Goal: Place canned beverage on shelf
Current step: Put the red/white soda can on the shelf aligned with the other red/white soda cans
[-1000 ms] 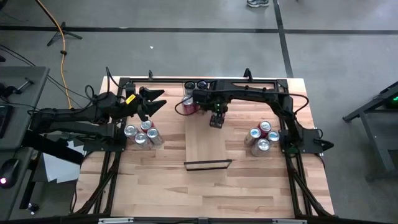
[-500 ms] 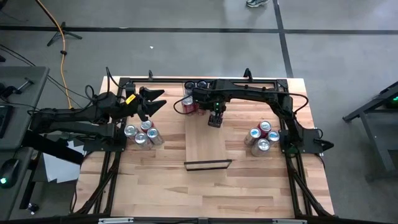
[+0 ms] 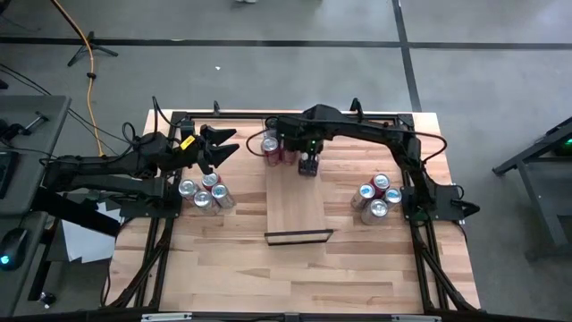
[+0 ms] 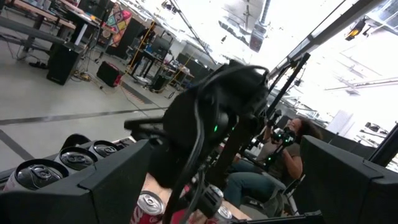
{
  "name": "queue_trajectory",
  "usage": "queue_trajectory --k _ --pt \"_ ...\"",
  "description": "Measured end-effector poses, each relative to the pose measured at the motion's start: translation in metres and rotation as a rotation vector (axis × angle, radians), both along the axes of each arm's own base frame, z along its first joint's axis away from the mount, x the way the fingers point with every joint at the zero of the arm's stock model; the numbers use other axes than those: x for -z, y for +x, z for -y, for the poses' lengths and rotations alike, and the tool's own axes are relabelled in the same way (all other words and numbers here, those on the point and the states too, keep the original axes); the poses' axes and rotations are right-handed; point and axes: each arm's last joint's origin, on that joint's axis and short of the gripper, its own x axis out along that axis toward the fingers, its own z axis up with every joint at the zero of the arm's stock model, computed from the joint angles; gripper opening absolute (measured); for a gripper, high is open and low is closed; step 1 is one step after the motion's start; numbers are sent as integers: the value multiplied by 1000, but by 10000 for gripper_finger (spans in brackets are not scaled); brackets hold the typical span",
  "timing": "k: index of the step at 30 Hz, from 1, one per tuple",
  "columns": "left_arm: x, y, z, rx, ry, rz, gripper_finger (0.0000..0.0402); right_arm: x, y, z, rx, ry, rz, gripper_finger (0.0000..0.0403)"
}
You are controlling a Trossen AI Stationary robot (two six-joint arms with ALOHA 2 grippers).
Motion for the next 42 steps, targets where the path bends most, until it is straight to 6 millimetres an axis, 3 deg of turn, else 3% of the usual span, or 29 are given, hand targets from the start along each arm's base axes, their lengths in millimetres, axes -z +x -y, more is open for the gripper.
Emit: queue_trajectory --k 10,14,19,24,31,32,36,42 --pt "0 0 0 0 0 -4 360 -48 -12 5 12 -21 125 330" --pt "1 0 0 0 -1 -7 360 -74 -29 -15 4 -24 196 329" --pt "1 0 0 -3 13 -11 360 -81 -58 -43 73 -68 238 304" --pt "0 0 0 -5 22 -7 360 -46 -73 -66 249 -45 395 227" --pt "0 0 0 -5 22 -6 360 21 -86 -85 567 129 619 29" --pt "0 0 0 -4 22 -6 360 26 -86 -86 602 158 658 15" --pt "0 0 0 -4 22 -6 360 48 -84 -88 745 237 709 21" --pt "0 0 0 -4 22 -6 360 72 -91 -85 854 208 688 6"
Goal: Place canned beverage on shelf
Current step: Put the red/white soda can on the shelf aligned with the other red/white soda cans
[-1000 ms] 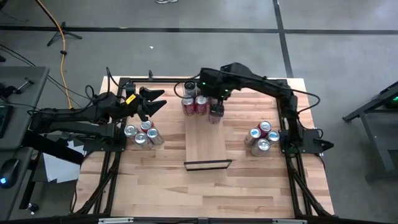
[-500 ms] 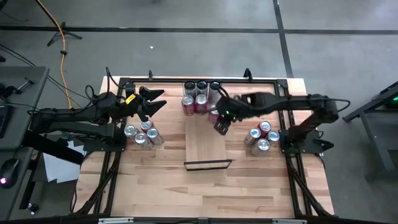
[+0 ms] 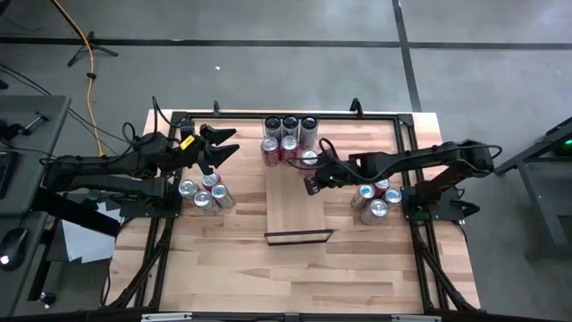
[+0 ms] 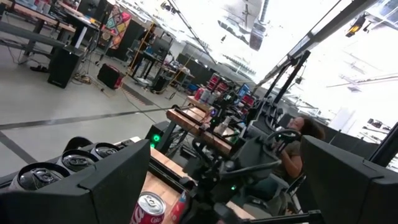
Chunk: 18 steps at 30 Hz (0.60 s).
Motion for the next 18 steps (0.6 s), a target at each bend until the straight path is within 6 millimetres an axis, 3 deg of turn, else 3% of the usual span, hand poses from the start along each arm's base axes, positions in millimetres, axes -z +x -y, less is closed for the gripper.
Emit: queue_trajectory --k 18 --pt "0 0 0 -1 0 0 360 1 1 36 67 -44 46 0"
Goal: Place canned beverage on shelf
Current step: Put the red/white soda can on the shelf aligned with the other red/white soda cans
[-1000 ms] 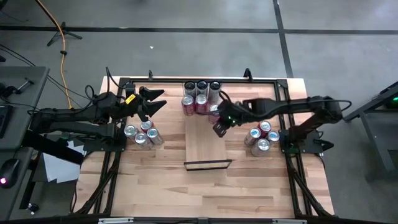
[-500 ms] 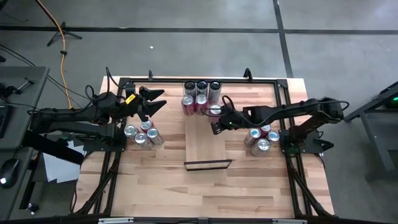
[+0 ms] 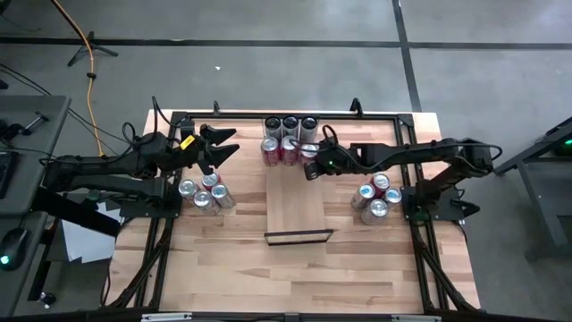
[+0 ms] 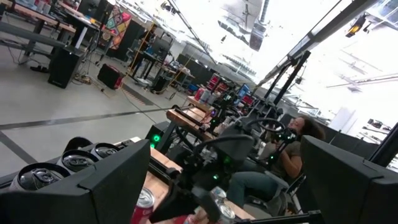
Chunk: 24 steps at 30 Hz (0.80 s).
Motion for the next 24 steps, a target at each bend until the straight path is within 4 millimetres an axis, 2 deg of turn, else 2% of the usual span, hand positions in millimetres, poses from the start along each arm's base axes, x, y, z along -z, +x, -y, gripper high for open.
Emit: queue_trajectory --k 24 --pt "0 0 0 -4 -1 0 360 -3 0 19 8 -65 20 0"
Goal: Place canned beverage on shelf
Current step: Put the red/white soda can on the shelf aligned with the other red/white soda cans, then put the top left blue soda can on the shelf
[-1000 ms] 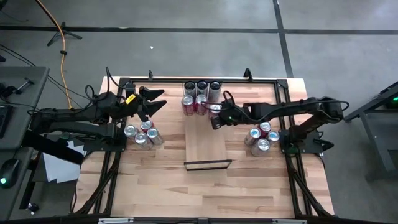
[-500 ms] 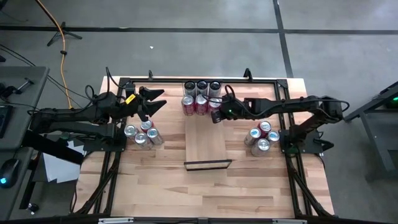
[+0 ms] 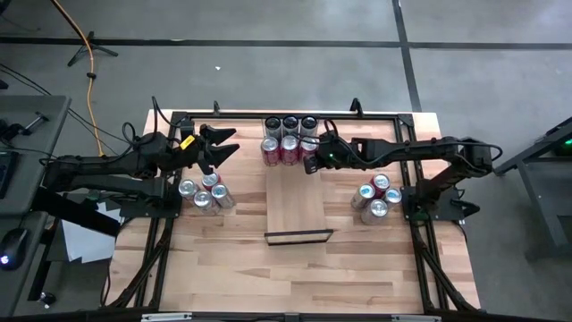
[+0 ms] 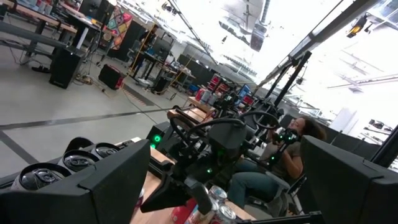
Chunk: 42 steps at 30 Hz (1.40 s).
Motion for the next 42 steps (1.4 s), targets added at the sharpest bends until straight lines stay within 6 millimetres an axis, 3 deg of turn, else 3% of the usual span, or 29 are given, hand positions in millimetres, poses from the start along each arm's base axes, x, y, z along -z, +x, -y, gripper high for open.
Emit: queue_trajectory --k 7,20,27,30,33,39,42 --pt "0 0 0 0 0 0 360 -8 -3 -5 -159 20 10 0" --pt "0 0 0 0 1 0 360 -93 -54 -33 -442 -315 262 0" --pt "0 0 1 13 78 -25 348 -110 -64 -34 -460 -406 339 0" --pt "0 1 4 33 107 -33 311 -109 -63 -34 -471 -419 328 0" --pt "0 1 7 47 157 -48 244 -107 -62 -34 -477 -417 320 0" --pt "4 2 11 64 195 -104 37 -108 -62 -34 -489 -436 317 0" --pt "5 2 10 61 194 -111 17 -108 -62 -34 -491 -434 318 0"
